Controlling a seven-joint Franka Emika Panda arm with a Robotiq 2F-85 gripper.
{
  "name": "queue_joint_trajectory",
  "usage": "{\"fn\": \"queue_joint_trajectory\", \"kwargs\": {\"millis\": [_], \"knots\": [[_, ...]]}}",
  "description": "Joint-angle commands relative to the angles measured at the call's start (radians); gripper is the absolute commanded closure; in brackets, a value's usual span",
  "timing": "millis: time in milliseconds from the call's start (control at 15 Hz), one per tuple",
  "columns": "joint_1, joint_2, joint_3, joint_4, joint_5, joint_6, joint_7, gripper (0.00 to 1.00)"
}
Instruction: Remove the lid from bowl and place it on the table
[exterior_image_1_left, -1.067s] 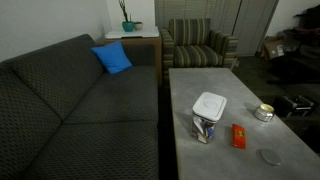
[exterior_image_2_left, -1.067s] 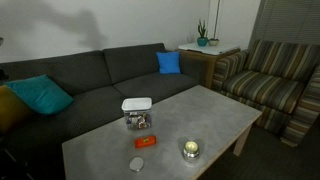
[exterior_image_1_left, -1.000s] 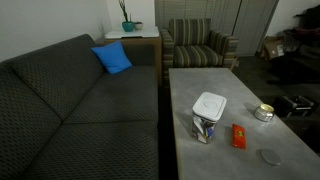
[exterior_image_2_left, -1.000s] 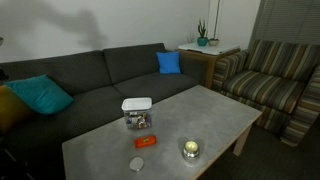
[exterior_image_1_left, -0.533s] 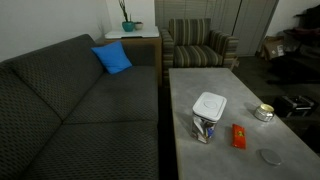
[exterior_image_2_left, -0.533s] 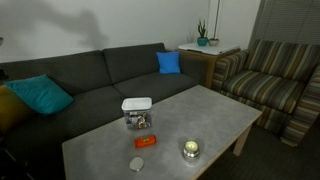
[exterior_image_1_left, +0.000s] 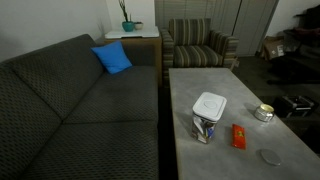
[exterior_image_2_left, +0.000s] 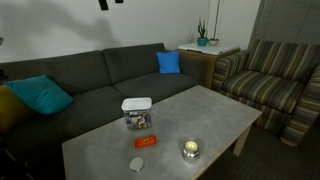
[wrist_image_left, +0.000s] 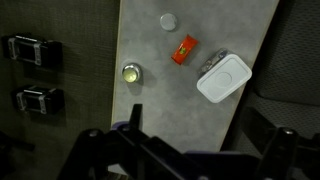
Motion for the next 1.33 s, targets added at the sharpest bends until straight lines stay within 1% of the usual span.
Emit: {"fn": "queue_joint_trajectory", "kwargs": {"millis": [0, 67, 200, 267, 400, 600, 667, 733, 800, 1133, 1267], "knots": [[-0.004, 0.171, -0.036, 0.134, 0.021, 0.095, 0.0, 0.0], [0.001, 0.211, -0.044, 0.169, 0.041, 0.125, 0.003, 0.0], [0.005, 0.288, -0.047, 0.234, 0.128, 0.187, -0.01, 0.0], [0.015, 0.208, -0.058, 0.153, 0.077, 0.157, -0.004, 0.0], [0.02, 0.243, -0.062, 0.177, 0.086, 0.164, -0.005, 0.0], [0.021, 0.23, -0.062, 0.173, 0.085, 0.163, -0.005, 0.0], [0.029, 0.242, -0.063, 0.176, 0.058, 0.163, 0.006, 0.0], [0.031, 0.266, -0.057, 0.2, 0.066, 0.153, -0.015, 0.0], [0.038, 0.291, -0.053, 0.211, 0.061, 0.177, -0.027, 0.0], [0.08, 0.446, 0.001, 0.301, 0.089, 0.306, -0.239, 0.0], [0.077, 0.512, 0.029, 0.329, 0.127, 0.365, -0.317, 0.0]]}}
